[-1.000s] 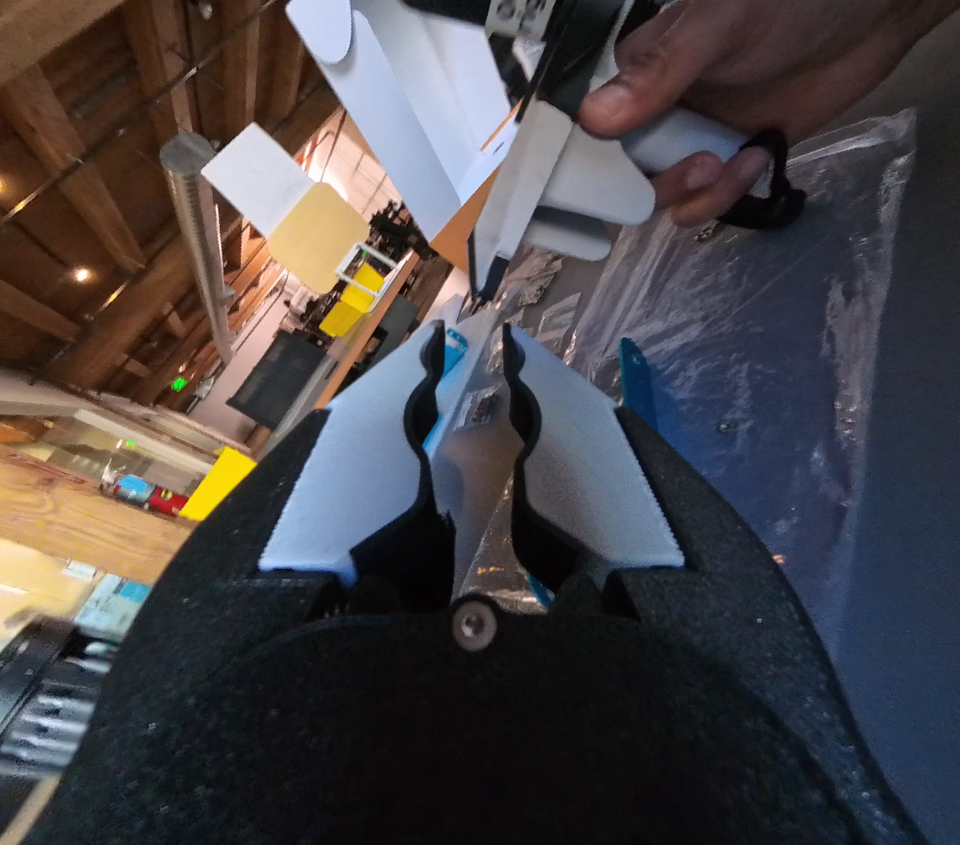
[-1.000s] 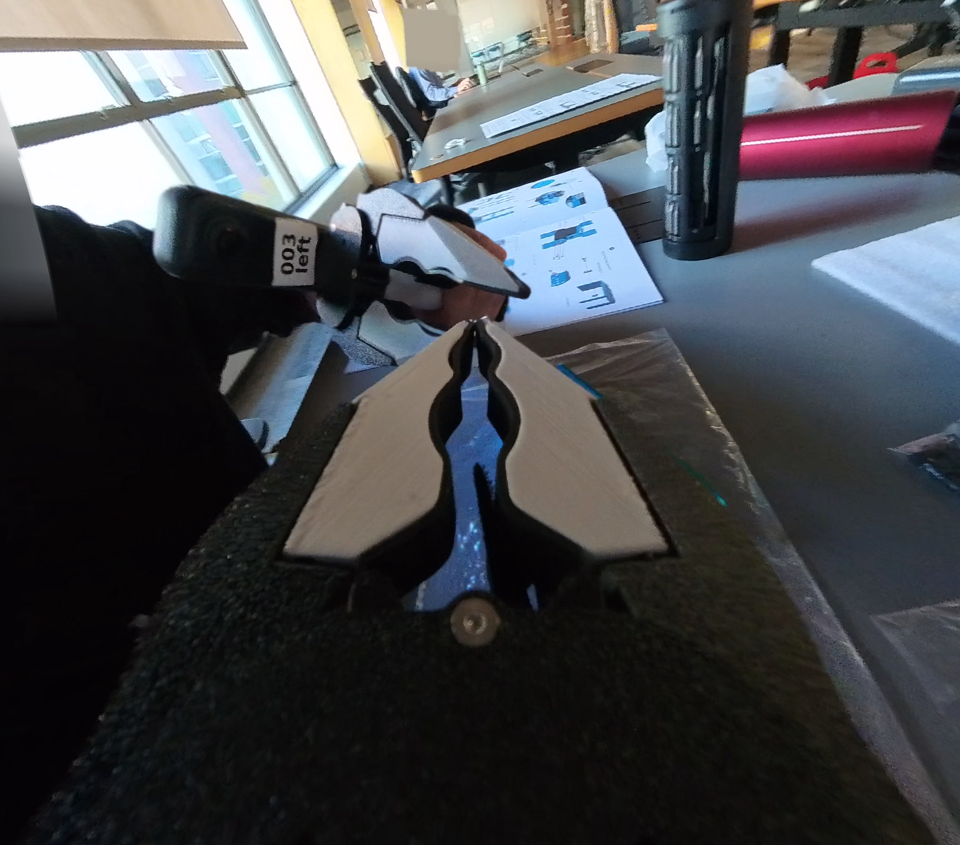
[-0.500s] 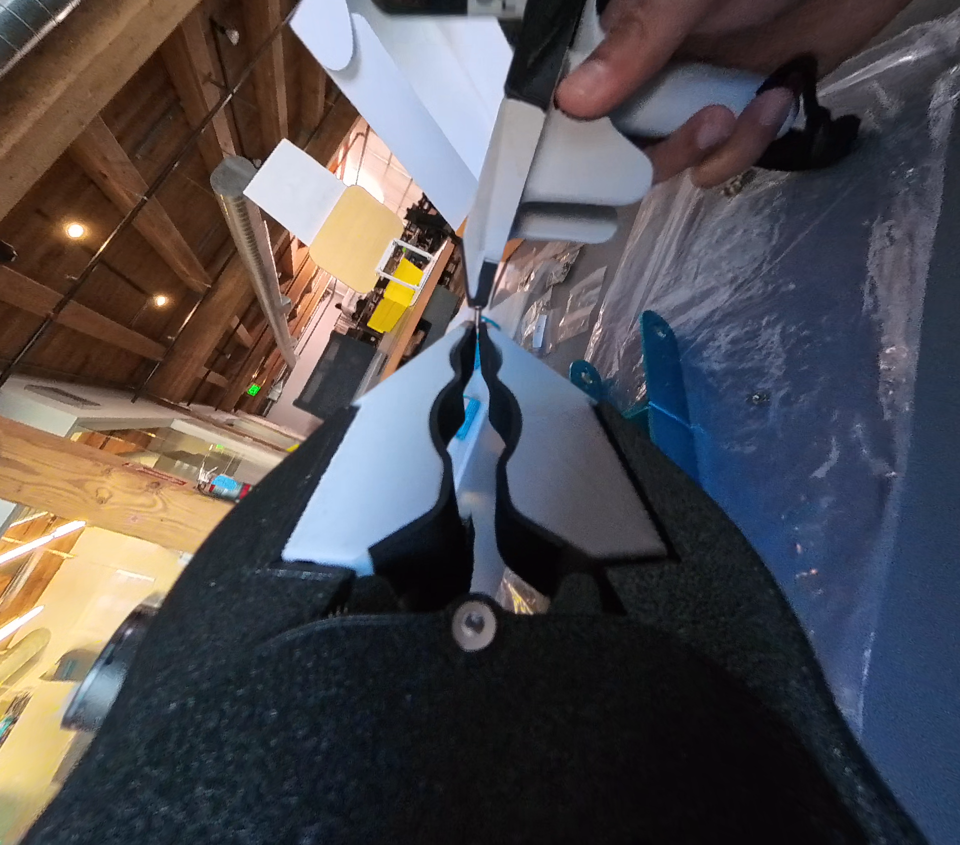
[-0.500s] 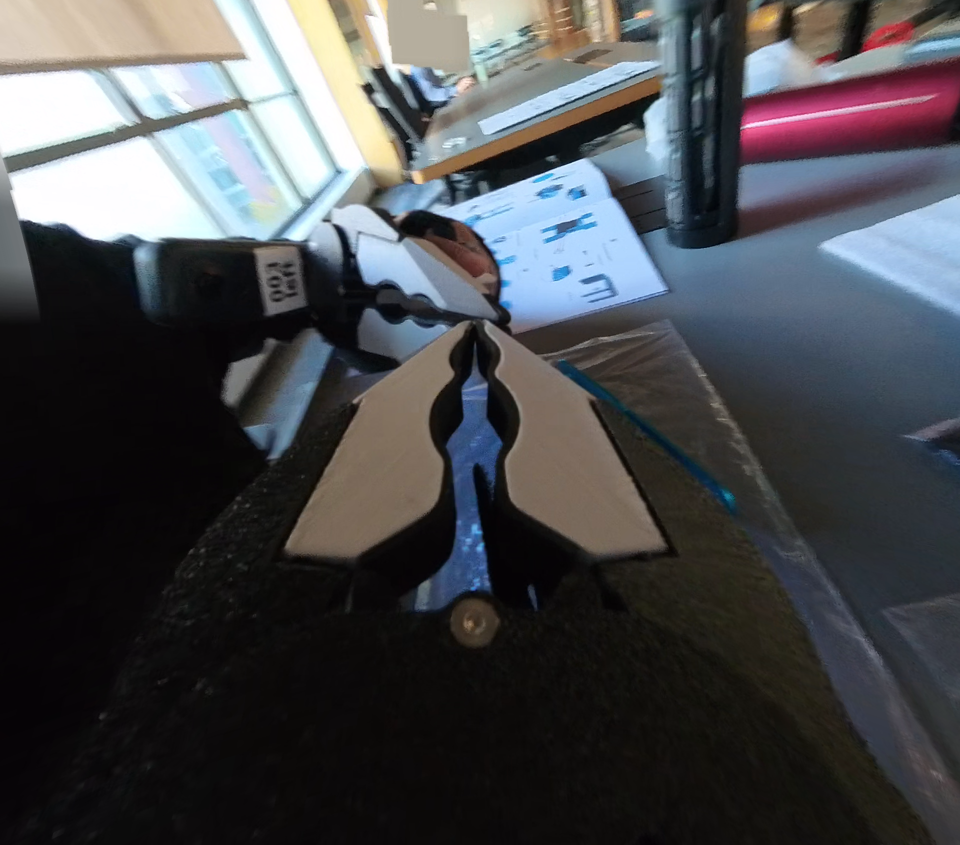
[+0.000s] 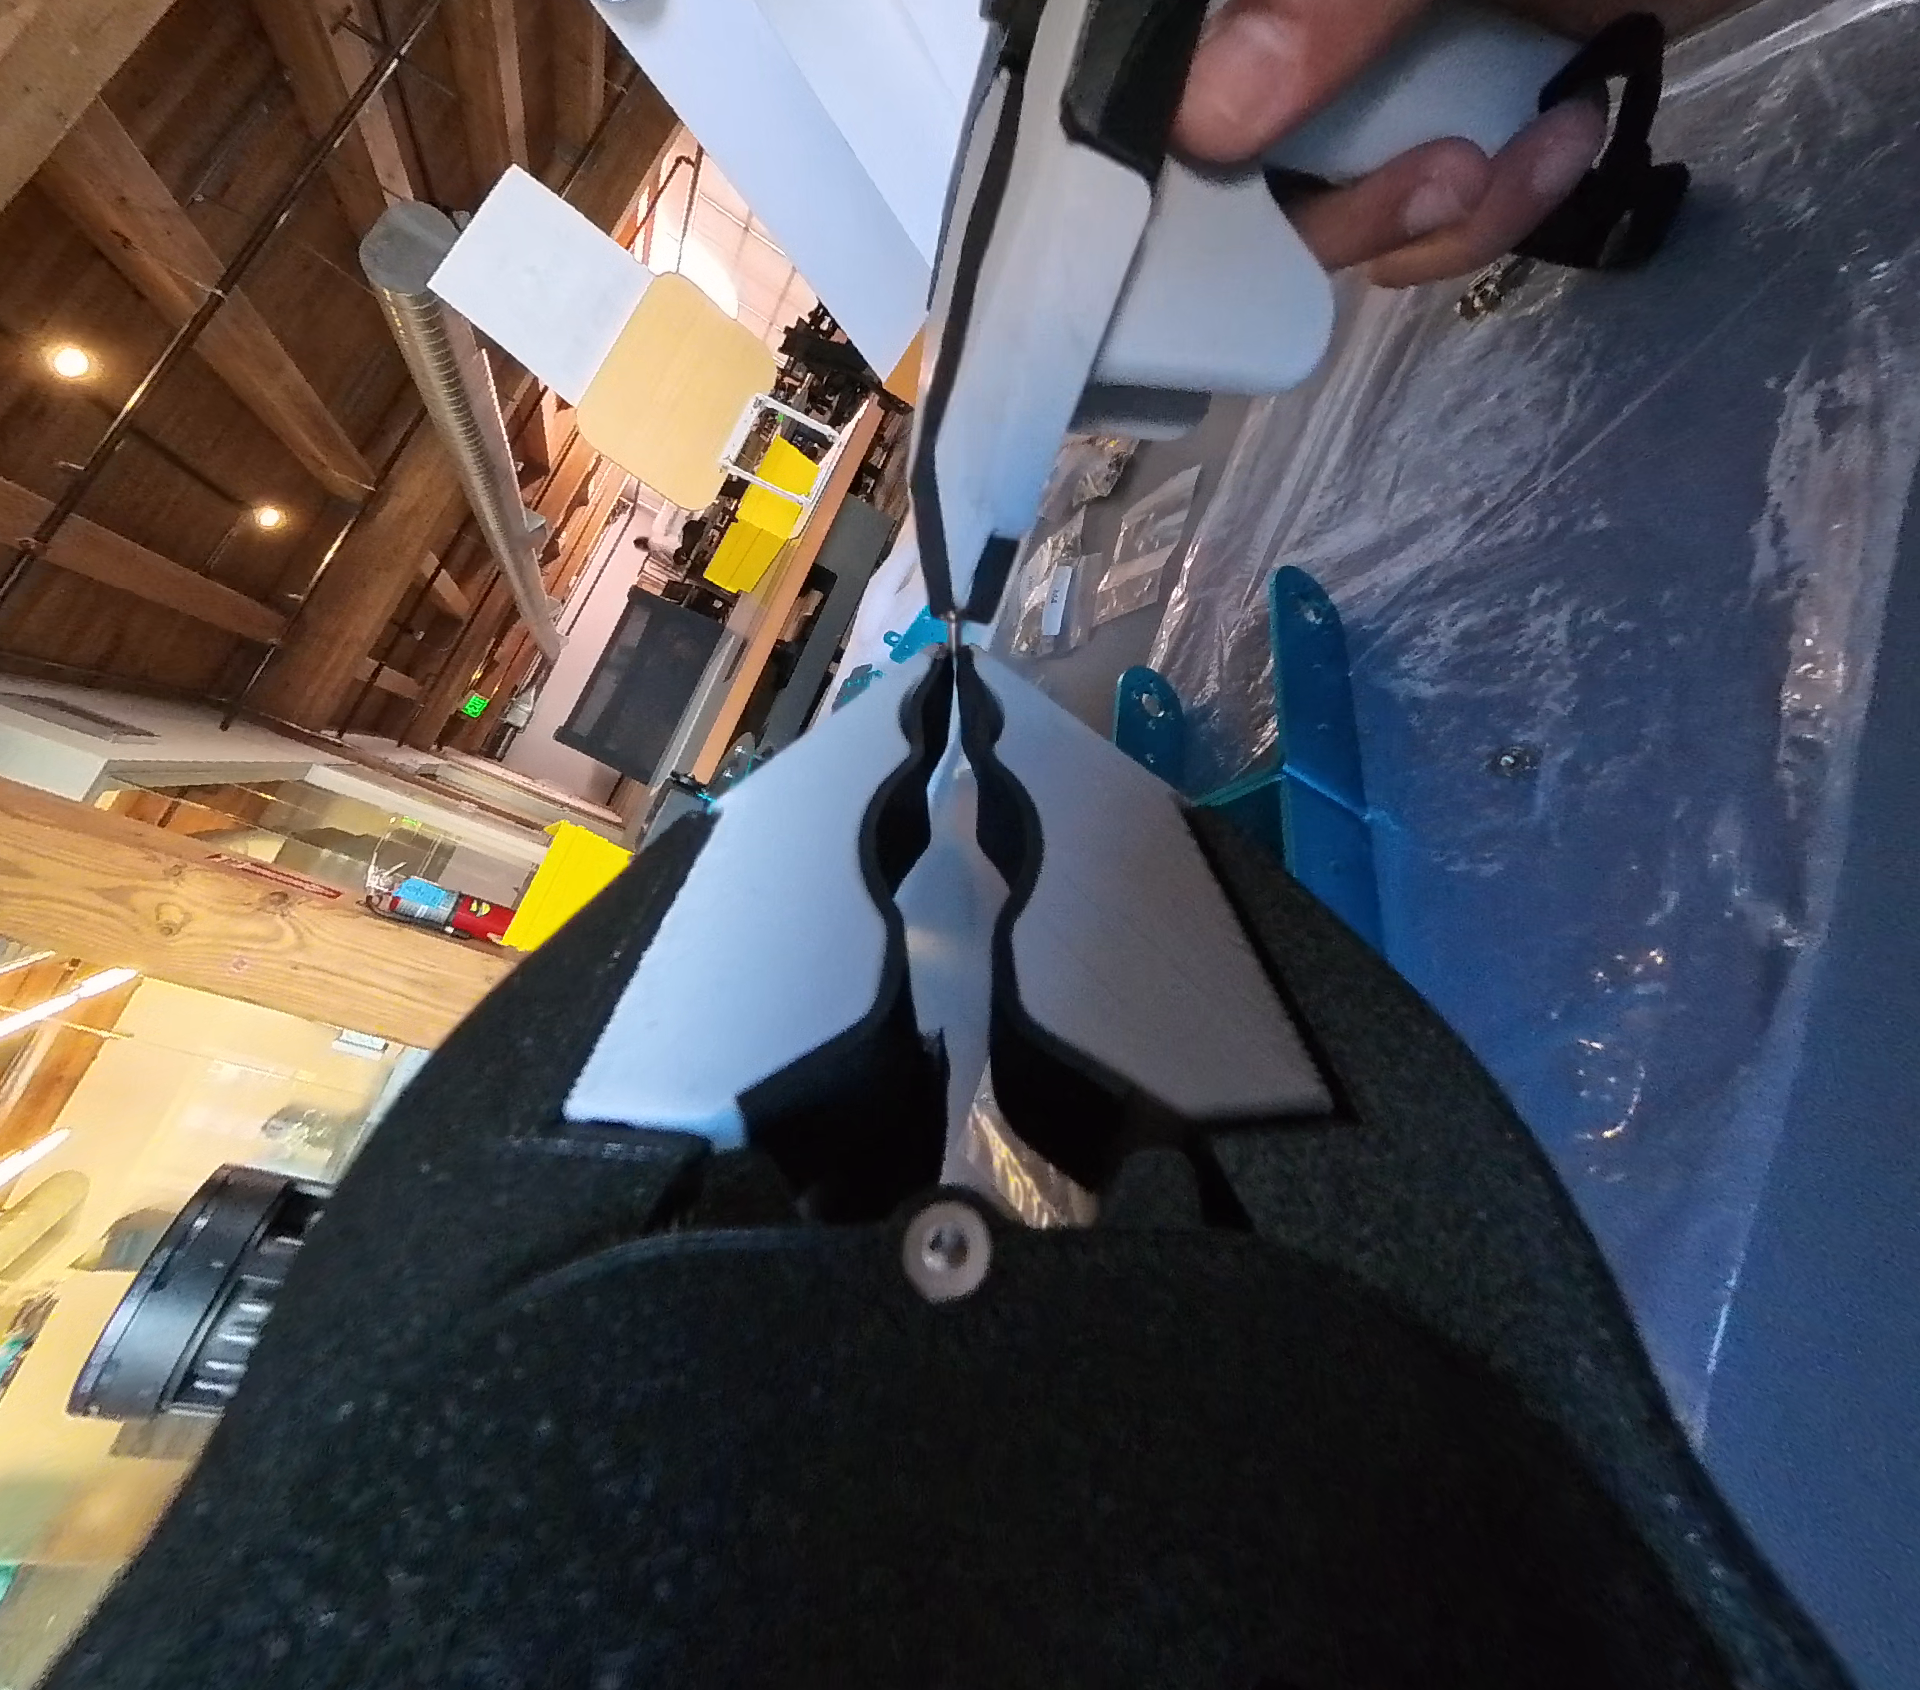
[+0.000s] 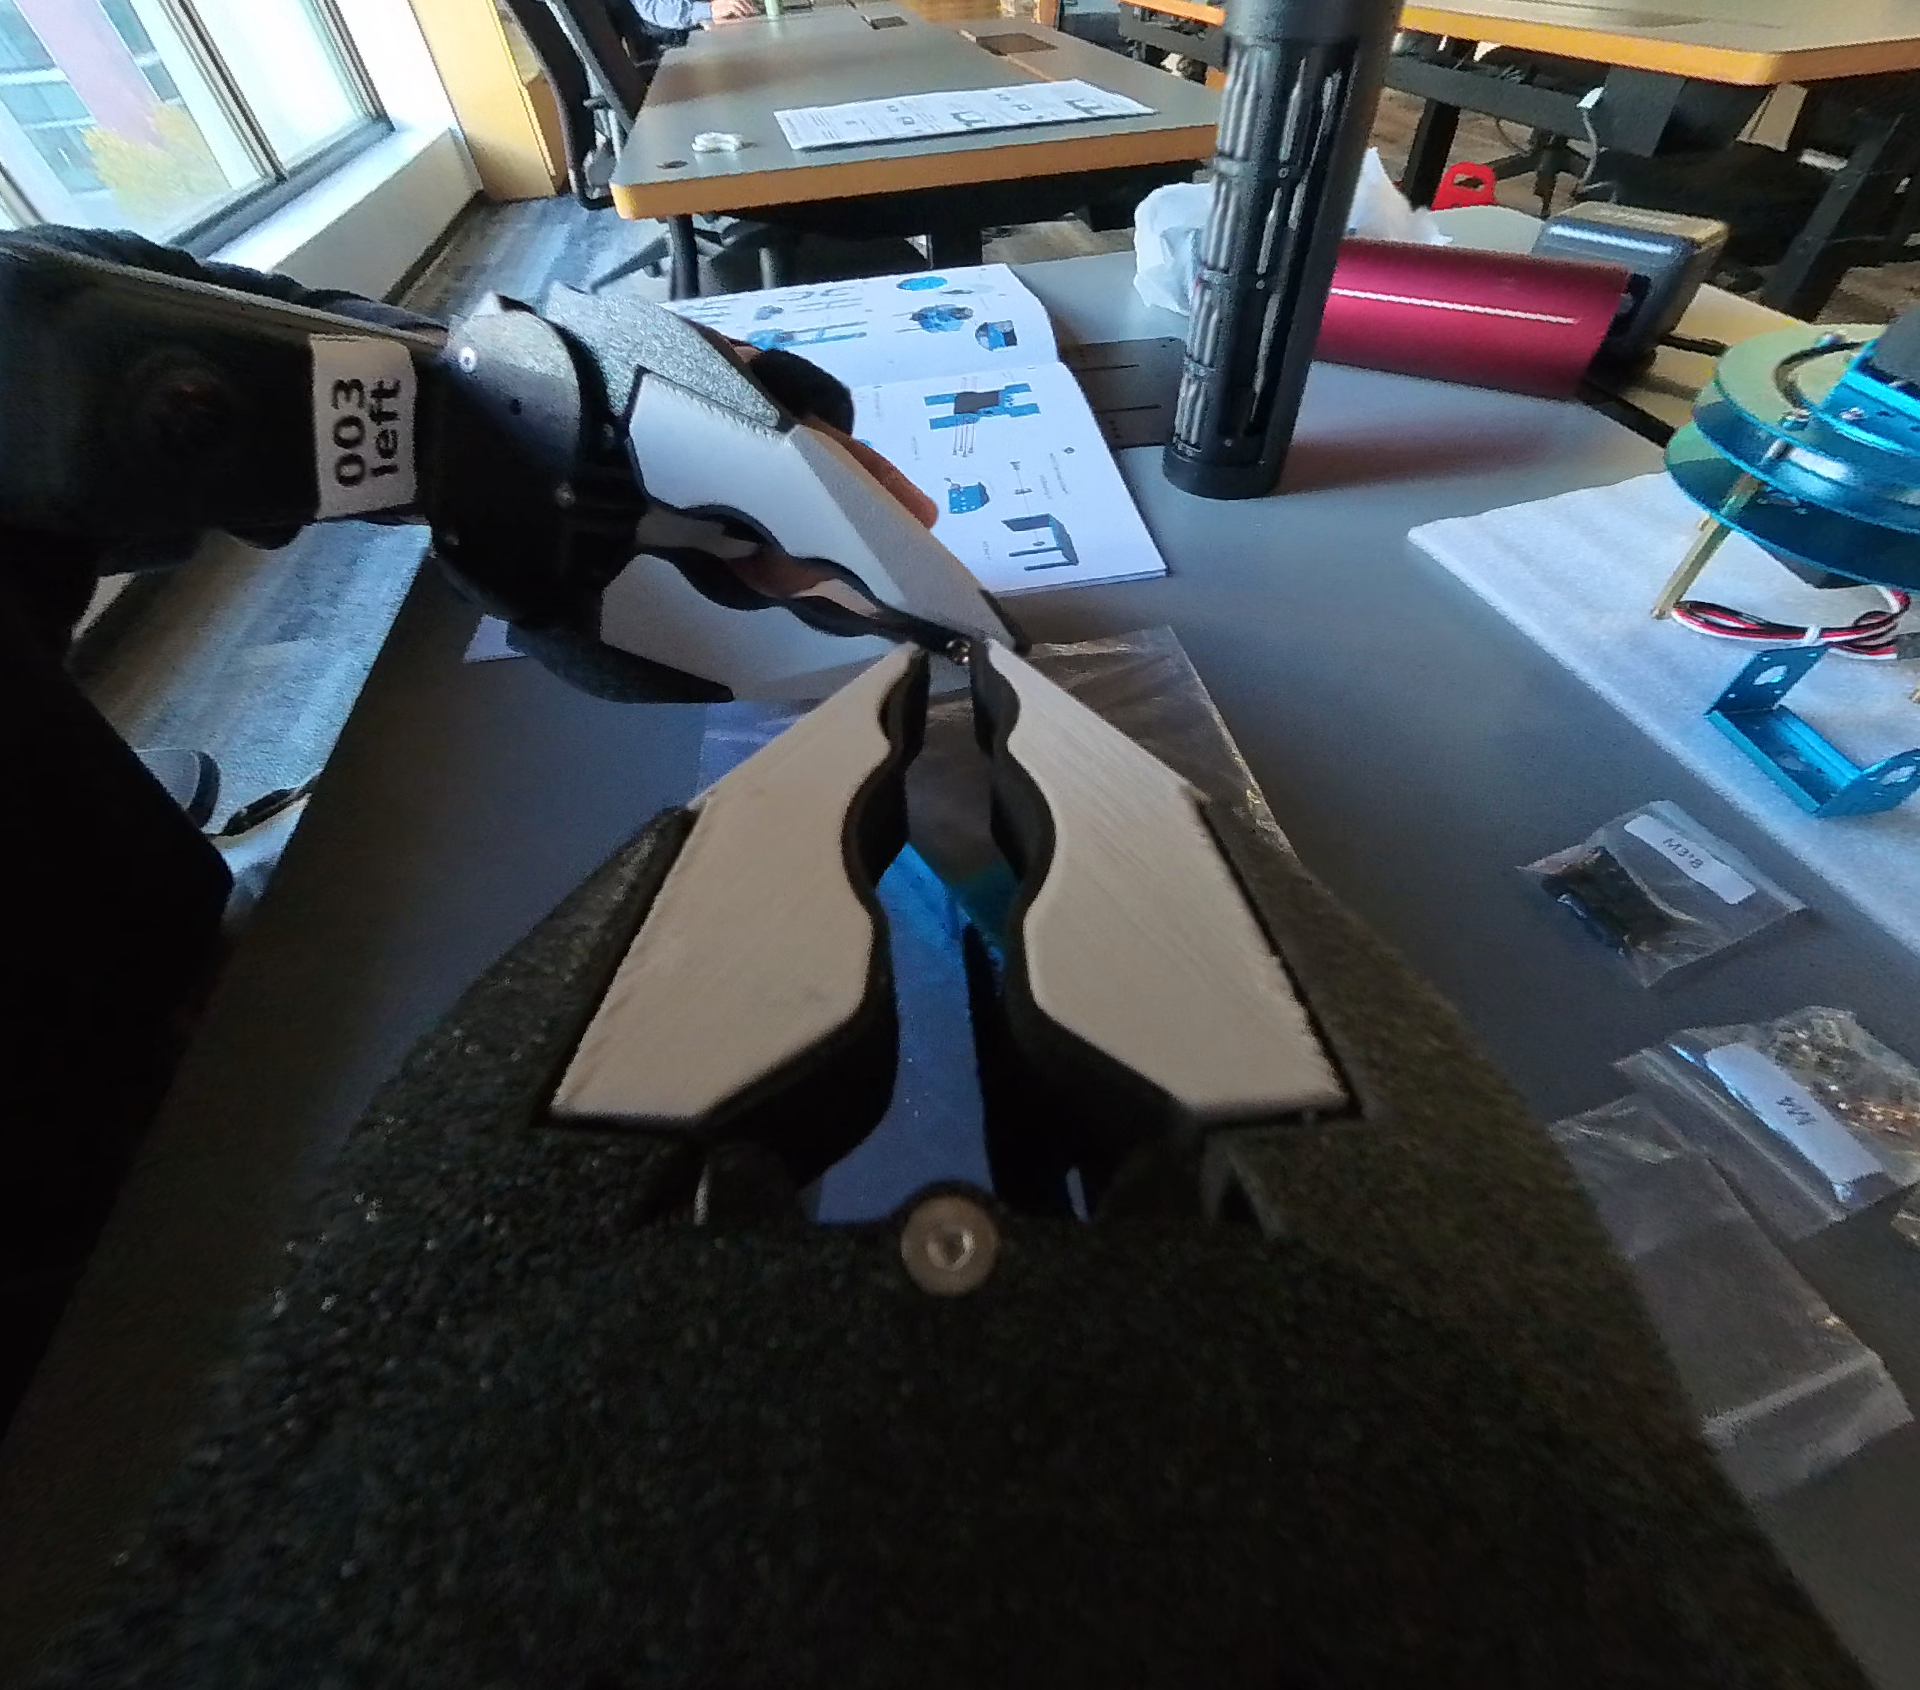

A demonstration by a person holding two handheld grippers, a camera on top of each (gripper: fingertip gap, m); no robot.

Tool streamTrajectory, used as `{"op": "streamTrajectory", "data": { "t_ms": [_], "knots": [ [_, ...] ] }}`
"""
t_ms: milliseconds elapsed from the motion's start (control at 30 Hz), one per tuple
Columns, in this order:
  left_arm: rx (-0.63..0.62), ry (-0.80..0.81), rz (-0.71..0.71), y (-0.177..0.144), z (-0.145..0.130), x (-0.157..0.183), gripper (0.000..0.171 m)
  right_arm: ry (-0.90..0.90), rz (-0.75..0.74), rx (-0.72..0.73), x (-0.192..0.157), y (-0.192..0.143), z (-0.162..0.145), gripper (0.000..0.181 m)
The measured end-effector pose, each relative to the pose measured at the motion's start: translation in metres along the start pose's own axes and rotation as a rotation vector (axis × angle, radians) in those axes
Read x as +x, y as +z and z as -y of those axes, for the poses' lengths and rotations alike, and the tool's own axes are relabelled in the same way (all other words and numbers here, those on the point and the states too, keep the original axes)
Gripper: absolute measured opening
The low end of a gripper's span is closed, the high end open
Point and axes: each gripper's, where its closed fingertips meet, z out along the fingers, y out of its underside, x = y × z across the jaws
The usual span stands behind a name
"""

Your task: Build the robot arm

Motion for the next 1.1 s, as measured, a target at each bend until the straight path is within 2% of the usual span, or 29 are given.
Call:
{"op": "streamTrajectory", "data": {
  "t_ms": [367,1100],
  "knots": [
    [0.007,0.076,0.028,-0.0017,0.0041,0.0024,0.0,-0.013,0.0,-0.004,-0.0017,0.0013,-0.0003,0.004],
    [-0.02,0.102,0.017,-0.0006,-0.0005,0.005,0.0,-0.055,-0.03,-0.051,0.0029,-0.0005,-0.0065,0.004]
  ]
}}
